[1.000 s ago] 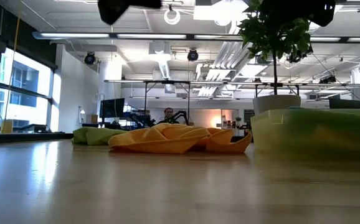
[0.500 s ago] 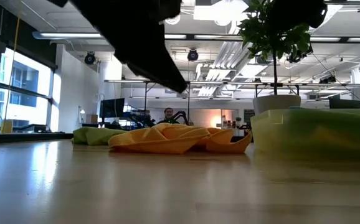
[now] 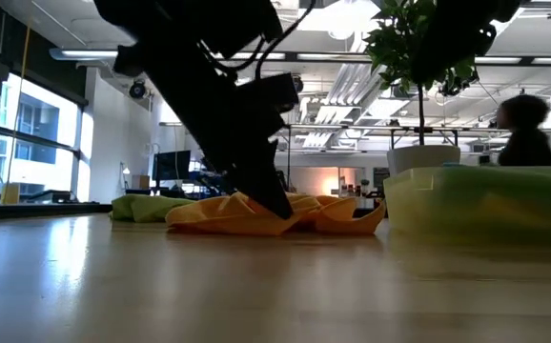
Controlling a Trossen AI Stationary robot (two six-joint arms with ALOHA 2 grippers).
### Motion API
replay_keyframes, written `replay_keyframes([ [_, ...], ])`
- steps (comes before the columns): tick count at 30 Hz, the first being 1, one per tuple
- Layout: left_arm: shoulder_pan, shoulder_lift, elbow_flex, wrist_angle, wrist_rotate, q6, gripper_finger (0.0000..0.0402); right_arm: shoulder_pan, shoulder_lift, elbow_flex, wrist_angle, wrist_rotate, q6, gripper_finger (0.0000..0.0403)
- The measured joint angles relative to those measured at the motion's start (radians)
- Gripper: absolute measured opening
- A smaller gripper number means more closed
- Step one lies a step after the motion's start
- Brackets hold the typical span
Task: Fold microfiber towels
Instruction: Fold the orange microfiber cloth
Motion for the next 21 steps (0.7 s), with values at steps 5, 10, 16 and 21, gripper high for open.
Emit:
replay_keyframes([
  [5,0.023,0.013,0.000,-0.001,0.032,-0.039,0.0123,-0.017,0.000,0.000,-0.021,0.000,0.001,0.0129],
  [10,0.022,0.009,0.000,0.000,0.053,-0.062,0.0064,-0.031,0.000,0.000,-0.034,0.000,0.001,0.0129],
  [16,0.005,-0.019,0.002,0.004,0.128,-0.132,0.0010,-0.041,0.000,0.000,-0.045,0.023,-0.006,0.0129],
  [21,-0.014,-0.085,0.000,-0.013,0.170,-0.148,0.0002,-0.041,0.000,0.000,-0.048,0.025,-0.051,0.0129],
])
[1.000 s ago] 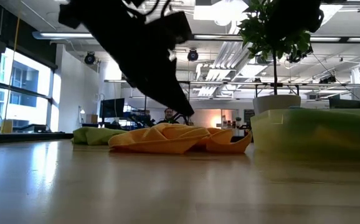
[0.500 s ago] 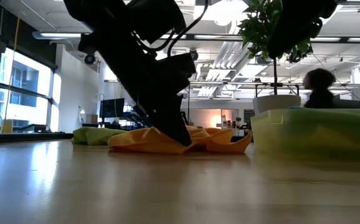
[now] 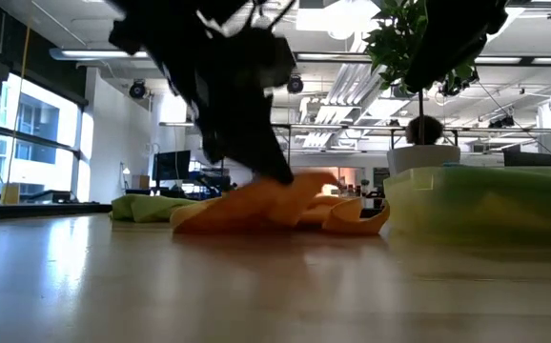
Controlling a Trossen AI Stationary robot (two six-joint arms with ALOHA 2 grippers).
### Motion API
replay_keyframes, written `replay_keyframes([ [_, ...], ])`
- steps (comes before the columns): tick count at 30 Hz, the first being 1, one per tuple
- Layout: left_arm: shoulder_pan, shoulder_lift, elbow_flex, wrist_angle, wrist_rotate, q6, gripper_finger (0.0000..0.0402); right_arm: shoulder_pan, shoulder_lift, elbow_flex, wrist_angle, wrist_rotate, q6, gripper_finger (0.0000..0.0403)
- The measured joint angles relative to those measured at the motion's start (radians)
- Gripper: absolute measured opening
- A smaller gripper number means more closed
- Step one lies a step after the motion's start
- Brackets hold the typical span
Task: Fold microfiber towels
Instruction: Fold the orange microfiber cloth
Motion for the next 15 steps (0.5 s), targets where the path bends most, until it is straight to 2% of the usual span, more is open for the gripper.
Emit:
replay_keyframes([
  [8,-0.042,-0.214,0.000,-0.007,-0.014,-0.001,0.0001,0.000,0.000,0.000,0.052,0.030,-0.142,0.0129],
  [11,-0.049,-0.292,0.002,-0.003,-0.046,0.026,0.0001,0.000,0.000,0.000,0.126,0.049,-0.240,0.0129],
  [15,-0.051,-0.385,0.003,-0.017,-0.038,0.076,0.0000,-0.006,0.000,0.000,0.301,0.052,-0.436,0.0129],
])
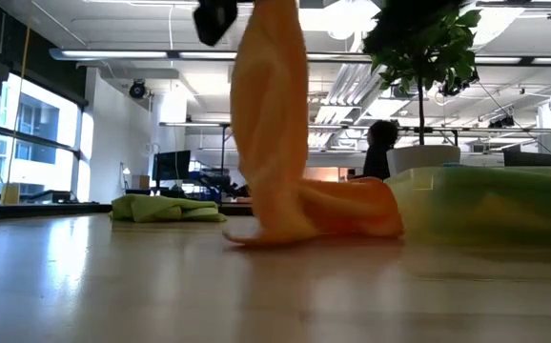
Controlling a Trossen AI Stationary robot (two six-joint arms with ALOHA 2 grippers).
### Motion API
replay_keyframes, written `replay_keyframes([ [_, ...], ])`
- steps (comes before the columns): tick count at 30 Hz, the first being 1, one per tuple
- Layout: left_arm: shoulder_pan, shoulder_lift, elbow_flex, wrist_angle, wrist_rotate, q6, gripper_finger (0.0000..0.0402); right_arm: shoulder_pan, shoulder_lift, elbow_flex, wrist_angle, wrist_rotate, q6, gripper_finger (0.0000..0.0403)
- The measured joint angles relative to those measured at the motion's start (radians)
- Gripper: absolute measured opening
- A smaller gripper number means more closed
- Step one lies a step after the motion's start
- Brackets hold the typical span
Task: Fold microfiber towels
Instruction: Fold the orange microfiber cloth
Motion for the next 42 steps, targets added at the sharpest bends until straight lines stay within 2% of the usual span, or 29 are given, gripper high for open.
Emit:
replay_keyframes([
  [4,-0.015,-0.080,-0.001,-0.046,0.019,0.003,0.0000,-0.008,0.000,0.000,0.154,-0.001,-0.157,0.0129],
  [6,-0.024,-0.115,-0.005,-0.055,0.021,0.002,0.0000,-0.016,0.000,0.000,0.201,-0.014,-0.173,0.0129],
  [10,-0.040,-0.174,-0.004,0.007,-0.009,-0.012,0.0000,-0.028,0.000,0.000,0.220,-0.077,-0.108,0.0129],
  [15,-0.053,-0.213,-0.001,0.150,-0.028,0.076,0.0000,-0.027,0.000,0.000,0.204,-0.240,-0.008,0.0129],
  [17,-0.053,-0.231,-0.005,0.183,-0.011,0.114,0.0000,-0.025,0.000,-0.001,0.194,-0.260,-0.011,0.0129],
  [20,-0.052,-0.240,0.000,0.268,0.083,0.151,0.0000,-0.025,0.000,-0.001,0.169,-0.246,-0.012,0.0129],
  [23,-0.053,-0.249,-0.001,0.267,0.236,0.129,0.0000,-0.025,0.000,-0.001,0.164,-0.241,-0.016,0.0129],
  [27,-0.053,-0.250,0.001,0.224,0.509,0.024,0.0000,-0.027,0.000,-0.001,0.211,-0.250,-0.061,0.0129],
  [30,-0.053,-0.250,0.002,0.151,0.624,-0.065,0.0000,-0.027,0.000,-0.001,0.305,-0.254,-0.120,0.0129],
  [33,-0.051,-0.250,0.002,0.022,0.610,-0.091,0.0000,-0.027,0.000,-0.001,0.389,-0.248,-0.147,0.0129],
  [35,-0.045,-0.250,0.002,-0.066,0.543,-0.093,0.0000,-0.030,0.000,-0.001,0.401,-0.229,-0.145,0.0129],
  [39,-0.036,-0.239,0.002,-0.190,0.365,-0.108,0.0000,-0.042,0.000,-0.001,0.330,-0.226,-0.093,0.0129],
  [42,-0.028,-0.234,0.001,-0.204,0.332,-0.116,0.0000,-0.047,0.000,-0.001,0.267,-0.226,-0.045,0.0129],
])
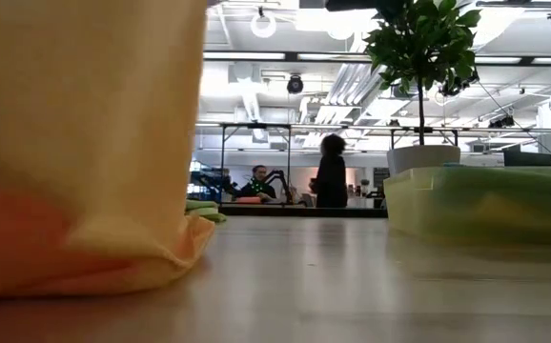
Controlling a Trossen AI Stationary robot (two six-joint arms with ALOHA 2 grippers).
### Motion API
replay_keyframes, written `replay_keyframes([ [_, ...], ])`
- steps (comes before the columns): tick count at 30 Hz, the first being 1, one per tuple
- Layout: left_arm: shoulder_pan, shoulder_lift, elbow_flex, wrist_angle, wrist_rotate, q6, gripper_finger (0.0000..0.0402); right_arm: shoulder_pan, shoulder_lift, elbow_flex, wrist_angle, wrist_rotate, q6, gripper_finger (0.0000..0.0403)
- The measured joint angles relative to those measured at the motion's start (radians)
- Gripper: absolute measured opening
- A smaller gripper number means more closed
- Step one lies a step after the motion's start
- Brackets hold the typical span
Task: Fold microfiber towels
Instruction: Fold the orange microfiber cloth
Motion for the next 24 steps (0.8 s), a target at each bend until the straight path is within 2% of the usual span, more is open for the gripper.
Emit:
replay_keyframes([
  [2,-0.003,-0.003,0.001,0.032,0.048,0.020,0.0000,-0.002,0.000,0.000,-0.027,0.000,0.017,0.0129],
  [6,-0.034,-0.002,0.001,0.127,0.254,0.054,0.0000,-0.005,0.000,0.000,-0.036,0.000,0.018,0.0129],
  [9,-0.063,-0.003,0.002,0.115,0.314,0.057,0.0000,-0.005,0.000,0.000,-0.037,0.000,0.003,0.0129],
  [13,-0.085,-0.003,0.002,-0.096,0.258,0.003,0.0000,-0.005,0.000,0.000,-0.040,0.000,-0.013,0.0129],
  [18,-0.087,0.020,0.002,-0.363,0.063,-0.132,0.0006,-0.006,0.000,0.000,-0.042,0.000,0.009,0.0129],
  [20,-0.087,0.020,0.000,-0.421,0.046,-0.160,0.0012,-0.009,0.002,0.000,-0.042,0.000,0.045,0.0129],
  [24,-0.089,0.038,-0.001,-0.433,0.053,-0.161,0.0027,-0.021,0.052,0.000,-0.021,-0.003,0.114,0.0129],
])
